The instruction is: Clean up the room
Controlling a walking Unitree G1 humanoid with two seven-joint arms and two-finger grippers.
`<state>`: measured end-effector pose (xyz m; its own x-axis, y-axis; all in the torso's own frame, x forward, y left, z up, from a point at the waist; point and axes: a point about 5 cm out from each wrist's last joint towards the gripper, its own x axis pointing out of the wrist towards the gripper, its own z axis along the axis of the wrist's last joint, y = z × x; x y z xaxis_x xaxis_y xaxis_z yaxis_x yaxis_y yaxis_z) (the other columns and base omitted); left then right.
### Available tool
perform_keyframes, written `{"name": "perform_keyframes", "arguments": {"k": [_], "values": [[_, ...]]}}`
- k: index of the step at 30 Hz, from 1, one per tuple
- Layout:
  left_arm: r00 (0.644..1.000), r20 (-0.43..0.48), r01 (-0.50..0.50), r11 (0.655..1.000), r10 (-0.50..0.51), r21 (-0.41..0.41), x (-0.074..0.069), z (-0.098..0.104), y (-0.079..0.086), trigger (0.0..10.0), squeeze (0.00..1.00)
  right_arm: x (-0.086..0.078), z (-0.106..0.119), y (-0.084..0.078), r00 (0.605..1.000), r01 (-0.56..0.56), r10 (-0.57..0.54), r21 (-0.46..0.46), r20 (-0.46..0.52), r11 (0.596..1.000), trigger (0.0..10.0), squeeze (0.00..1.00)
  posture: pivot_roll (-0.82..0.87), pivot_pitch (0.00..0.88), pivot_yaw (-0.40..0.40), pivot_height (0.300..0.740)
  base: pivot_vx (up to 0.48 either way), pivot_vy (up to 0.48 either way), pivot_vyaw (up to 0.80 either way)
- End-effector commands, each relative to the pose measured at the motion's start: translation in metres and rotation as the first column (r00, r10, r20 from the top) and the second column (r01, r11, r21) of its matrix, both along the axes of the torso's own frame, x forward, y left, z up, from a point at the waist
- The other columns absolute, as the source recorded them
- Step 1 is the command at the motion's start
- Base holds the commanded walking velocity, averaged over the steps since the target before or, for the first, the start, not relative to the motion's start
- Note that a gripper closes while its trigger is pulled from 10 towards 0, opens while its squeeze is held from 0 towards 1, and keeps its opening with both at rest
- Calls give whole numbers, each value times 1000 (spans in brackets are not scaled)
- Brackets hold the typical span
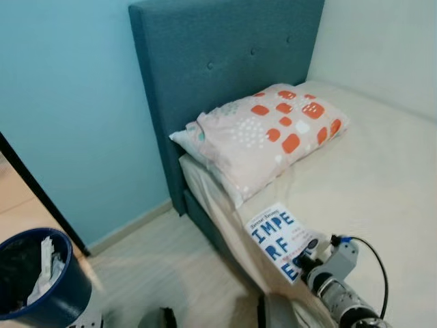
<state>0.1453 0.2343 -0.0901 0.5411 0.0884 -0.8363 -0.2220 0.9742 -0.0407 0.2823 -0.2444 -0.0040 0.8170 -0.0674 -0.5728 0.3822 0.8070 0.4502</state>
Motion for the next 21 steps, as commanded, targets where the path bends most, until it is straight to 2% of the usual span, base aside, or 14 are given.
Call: {"name": "perform_keyframes", "arguments": {"k": [1,5,11,12,13,15,21], "values": [[1000,-4,9,1000,-9,8,-3,0,3,10000,0,-2,1,-12,998,15,-21,-99,-53,995,10000,0,-19,165,43,602,0,0,0],[1000,-6,19,1000,-19,6,-4,-1,2,10000,0,5,12,-20,999,-27,19,-195,-43,980,10000,0,-16,178,45,602,0,0,0],[1000,-6,24,1000,-24,6,-5,-1,2,10000,0,15,23,-23,999,-34,36,-197,6,980,10000,0,-13,188,46,602,0,0,0],[1000,-10,28,1000,-28,6,-9,-2,4,10000,0,30,39,-20,994,-42,55,-138,90,990,10000,0,3,224,45,602,0,0,0],[1000,-10,28,1000,-28,6,-9,-2,4,10000,0,30,39,-20,994,-42,55,-138,90,990,10000,0,3,224,45,602,0,0,0],[999,-14,31,1000,-31,8,-13,-3,5,10000,0,40,51,-17,987,-41,54,-89,151,995,10000,0,8,234,42,602,0,0,0],[999,-18,30,1000,-30,7,-19,-4,6,10000,0,48,63,-20,979,15,-2,-62,206,998,10000,0,18,252,45,602,0,0,0]]}}
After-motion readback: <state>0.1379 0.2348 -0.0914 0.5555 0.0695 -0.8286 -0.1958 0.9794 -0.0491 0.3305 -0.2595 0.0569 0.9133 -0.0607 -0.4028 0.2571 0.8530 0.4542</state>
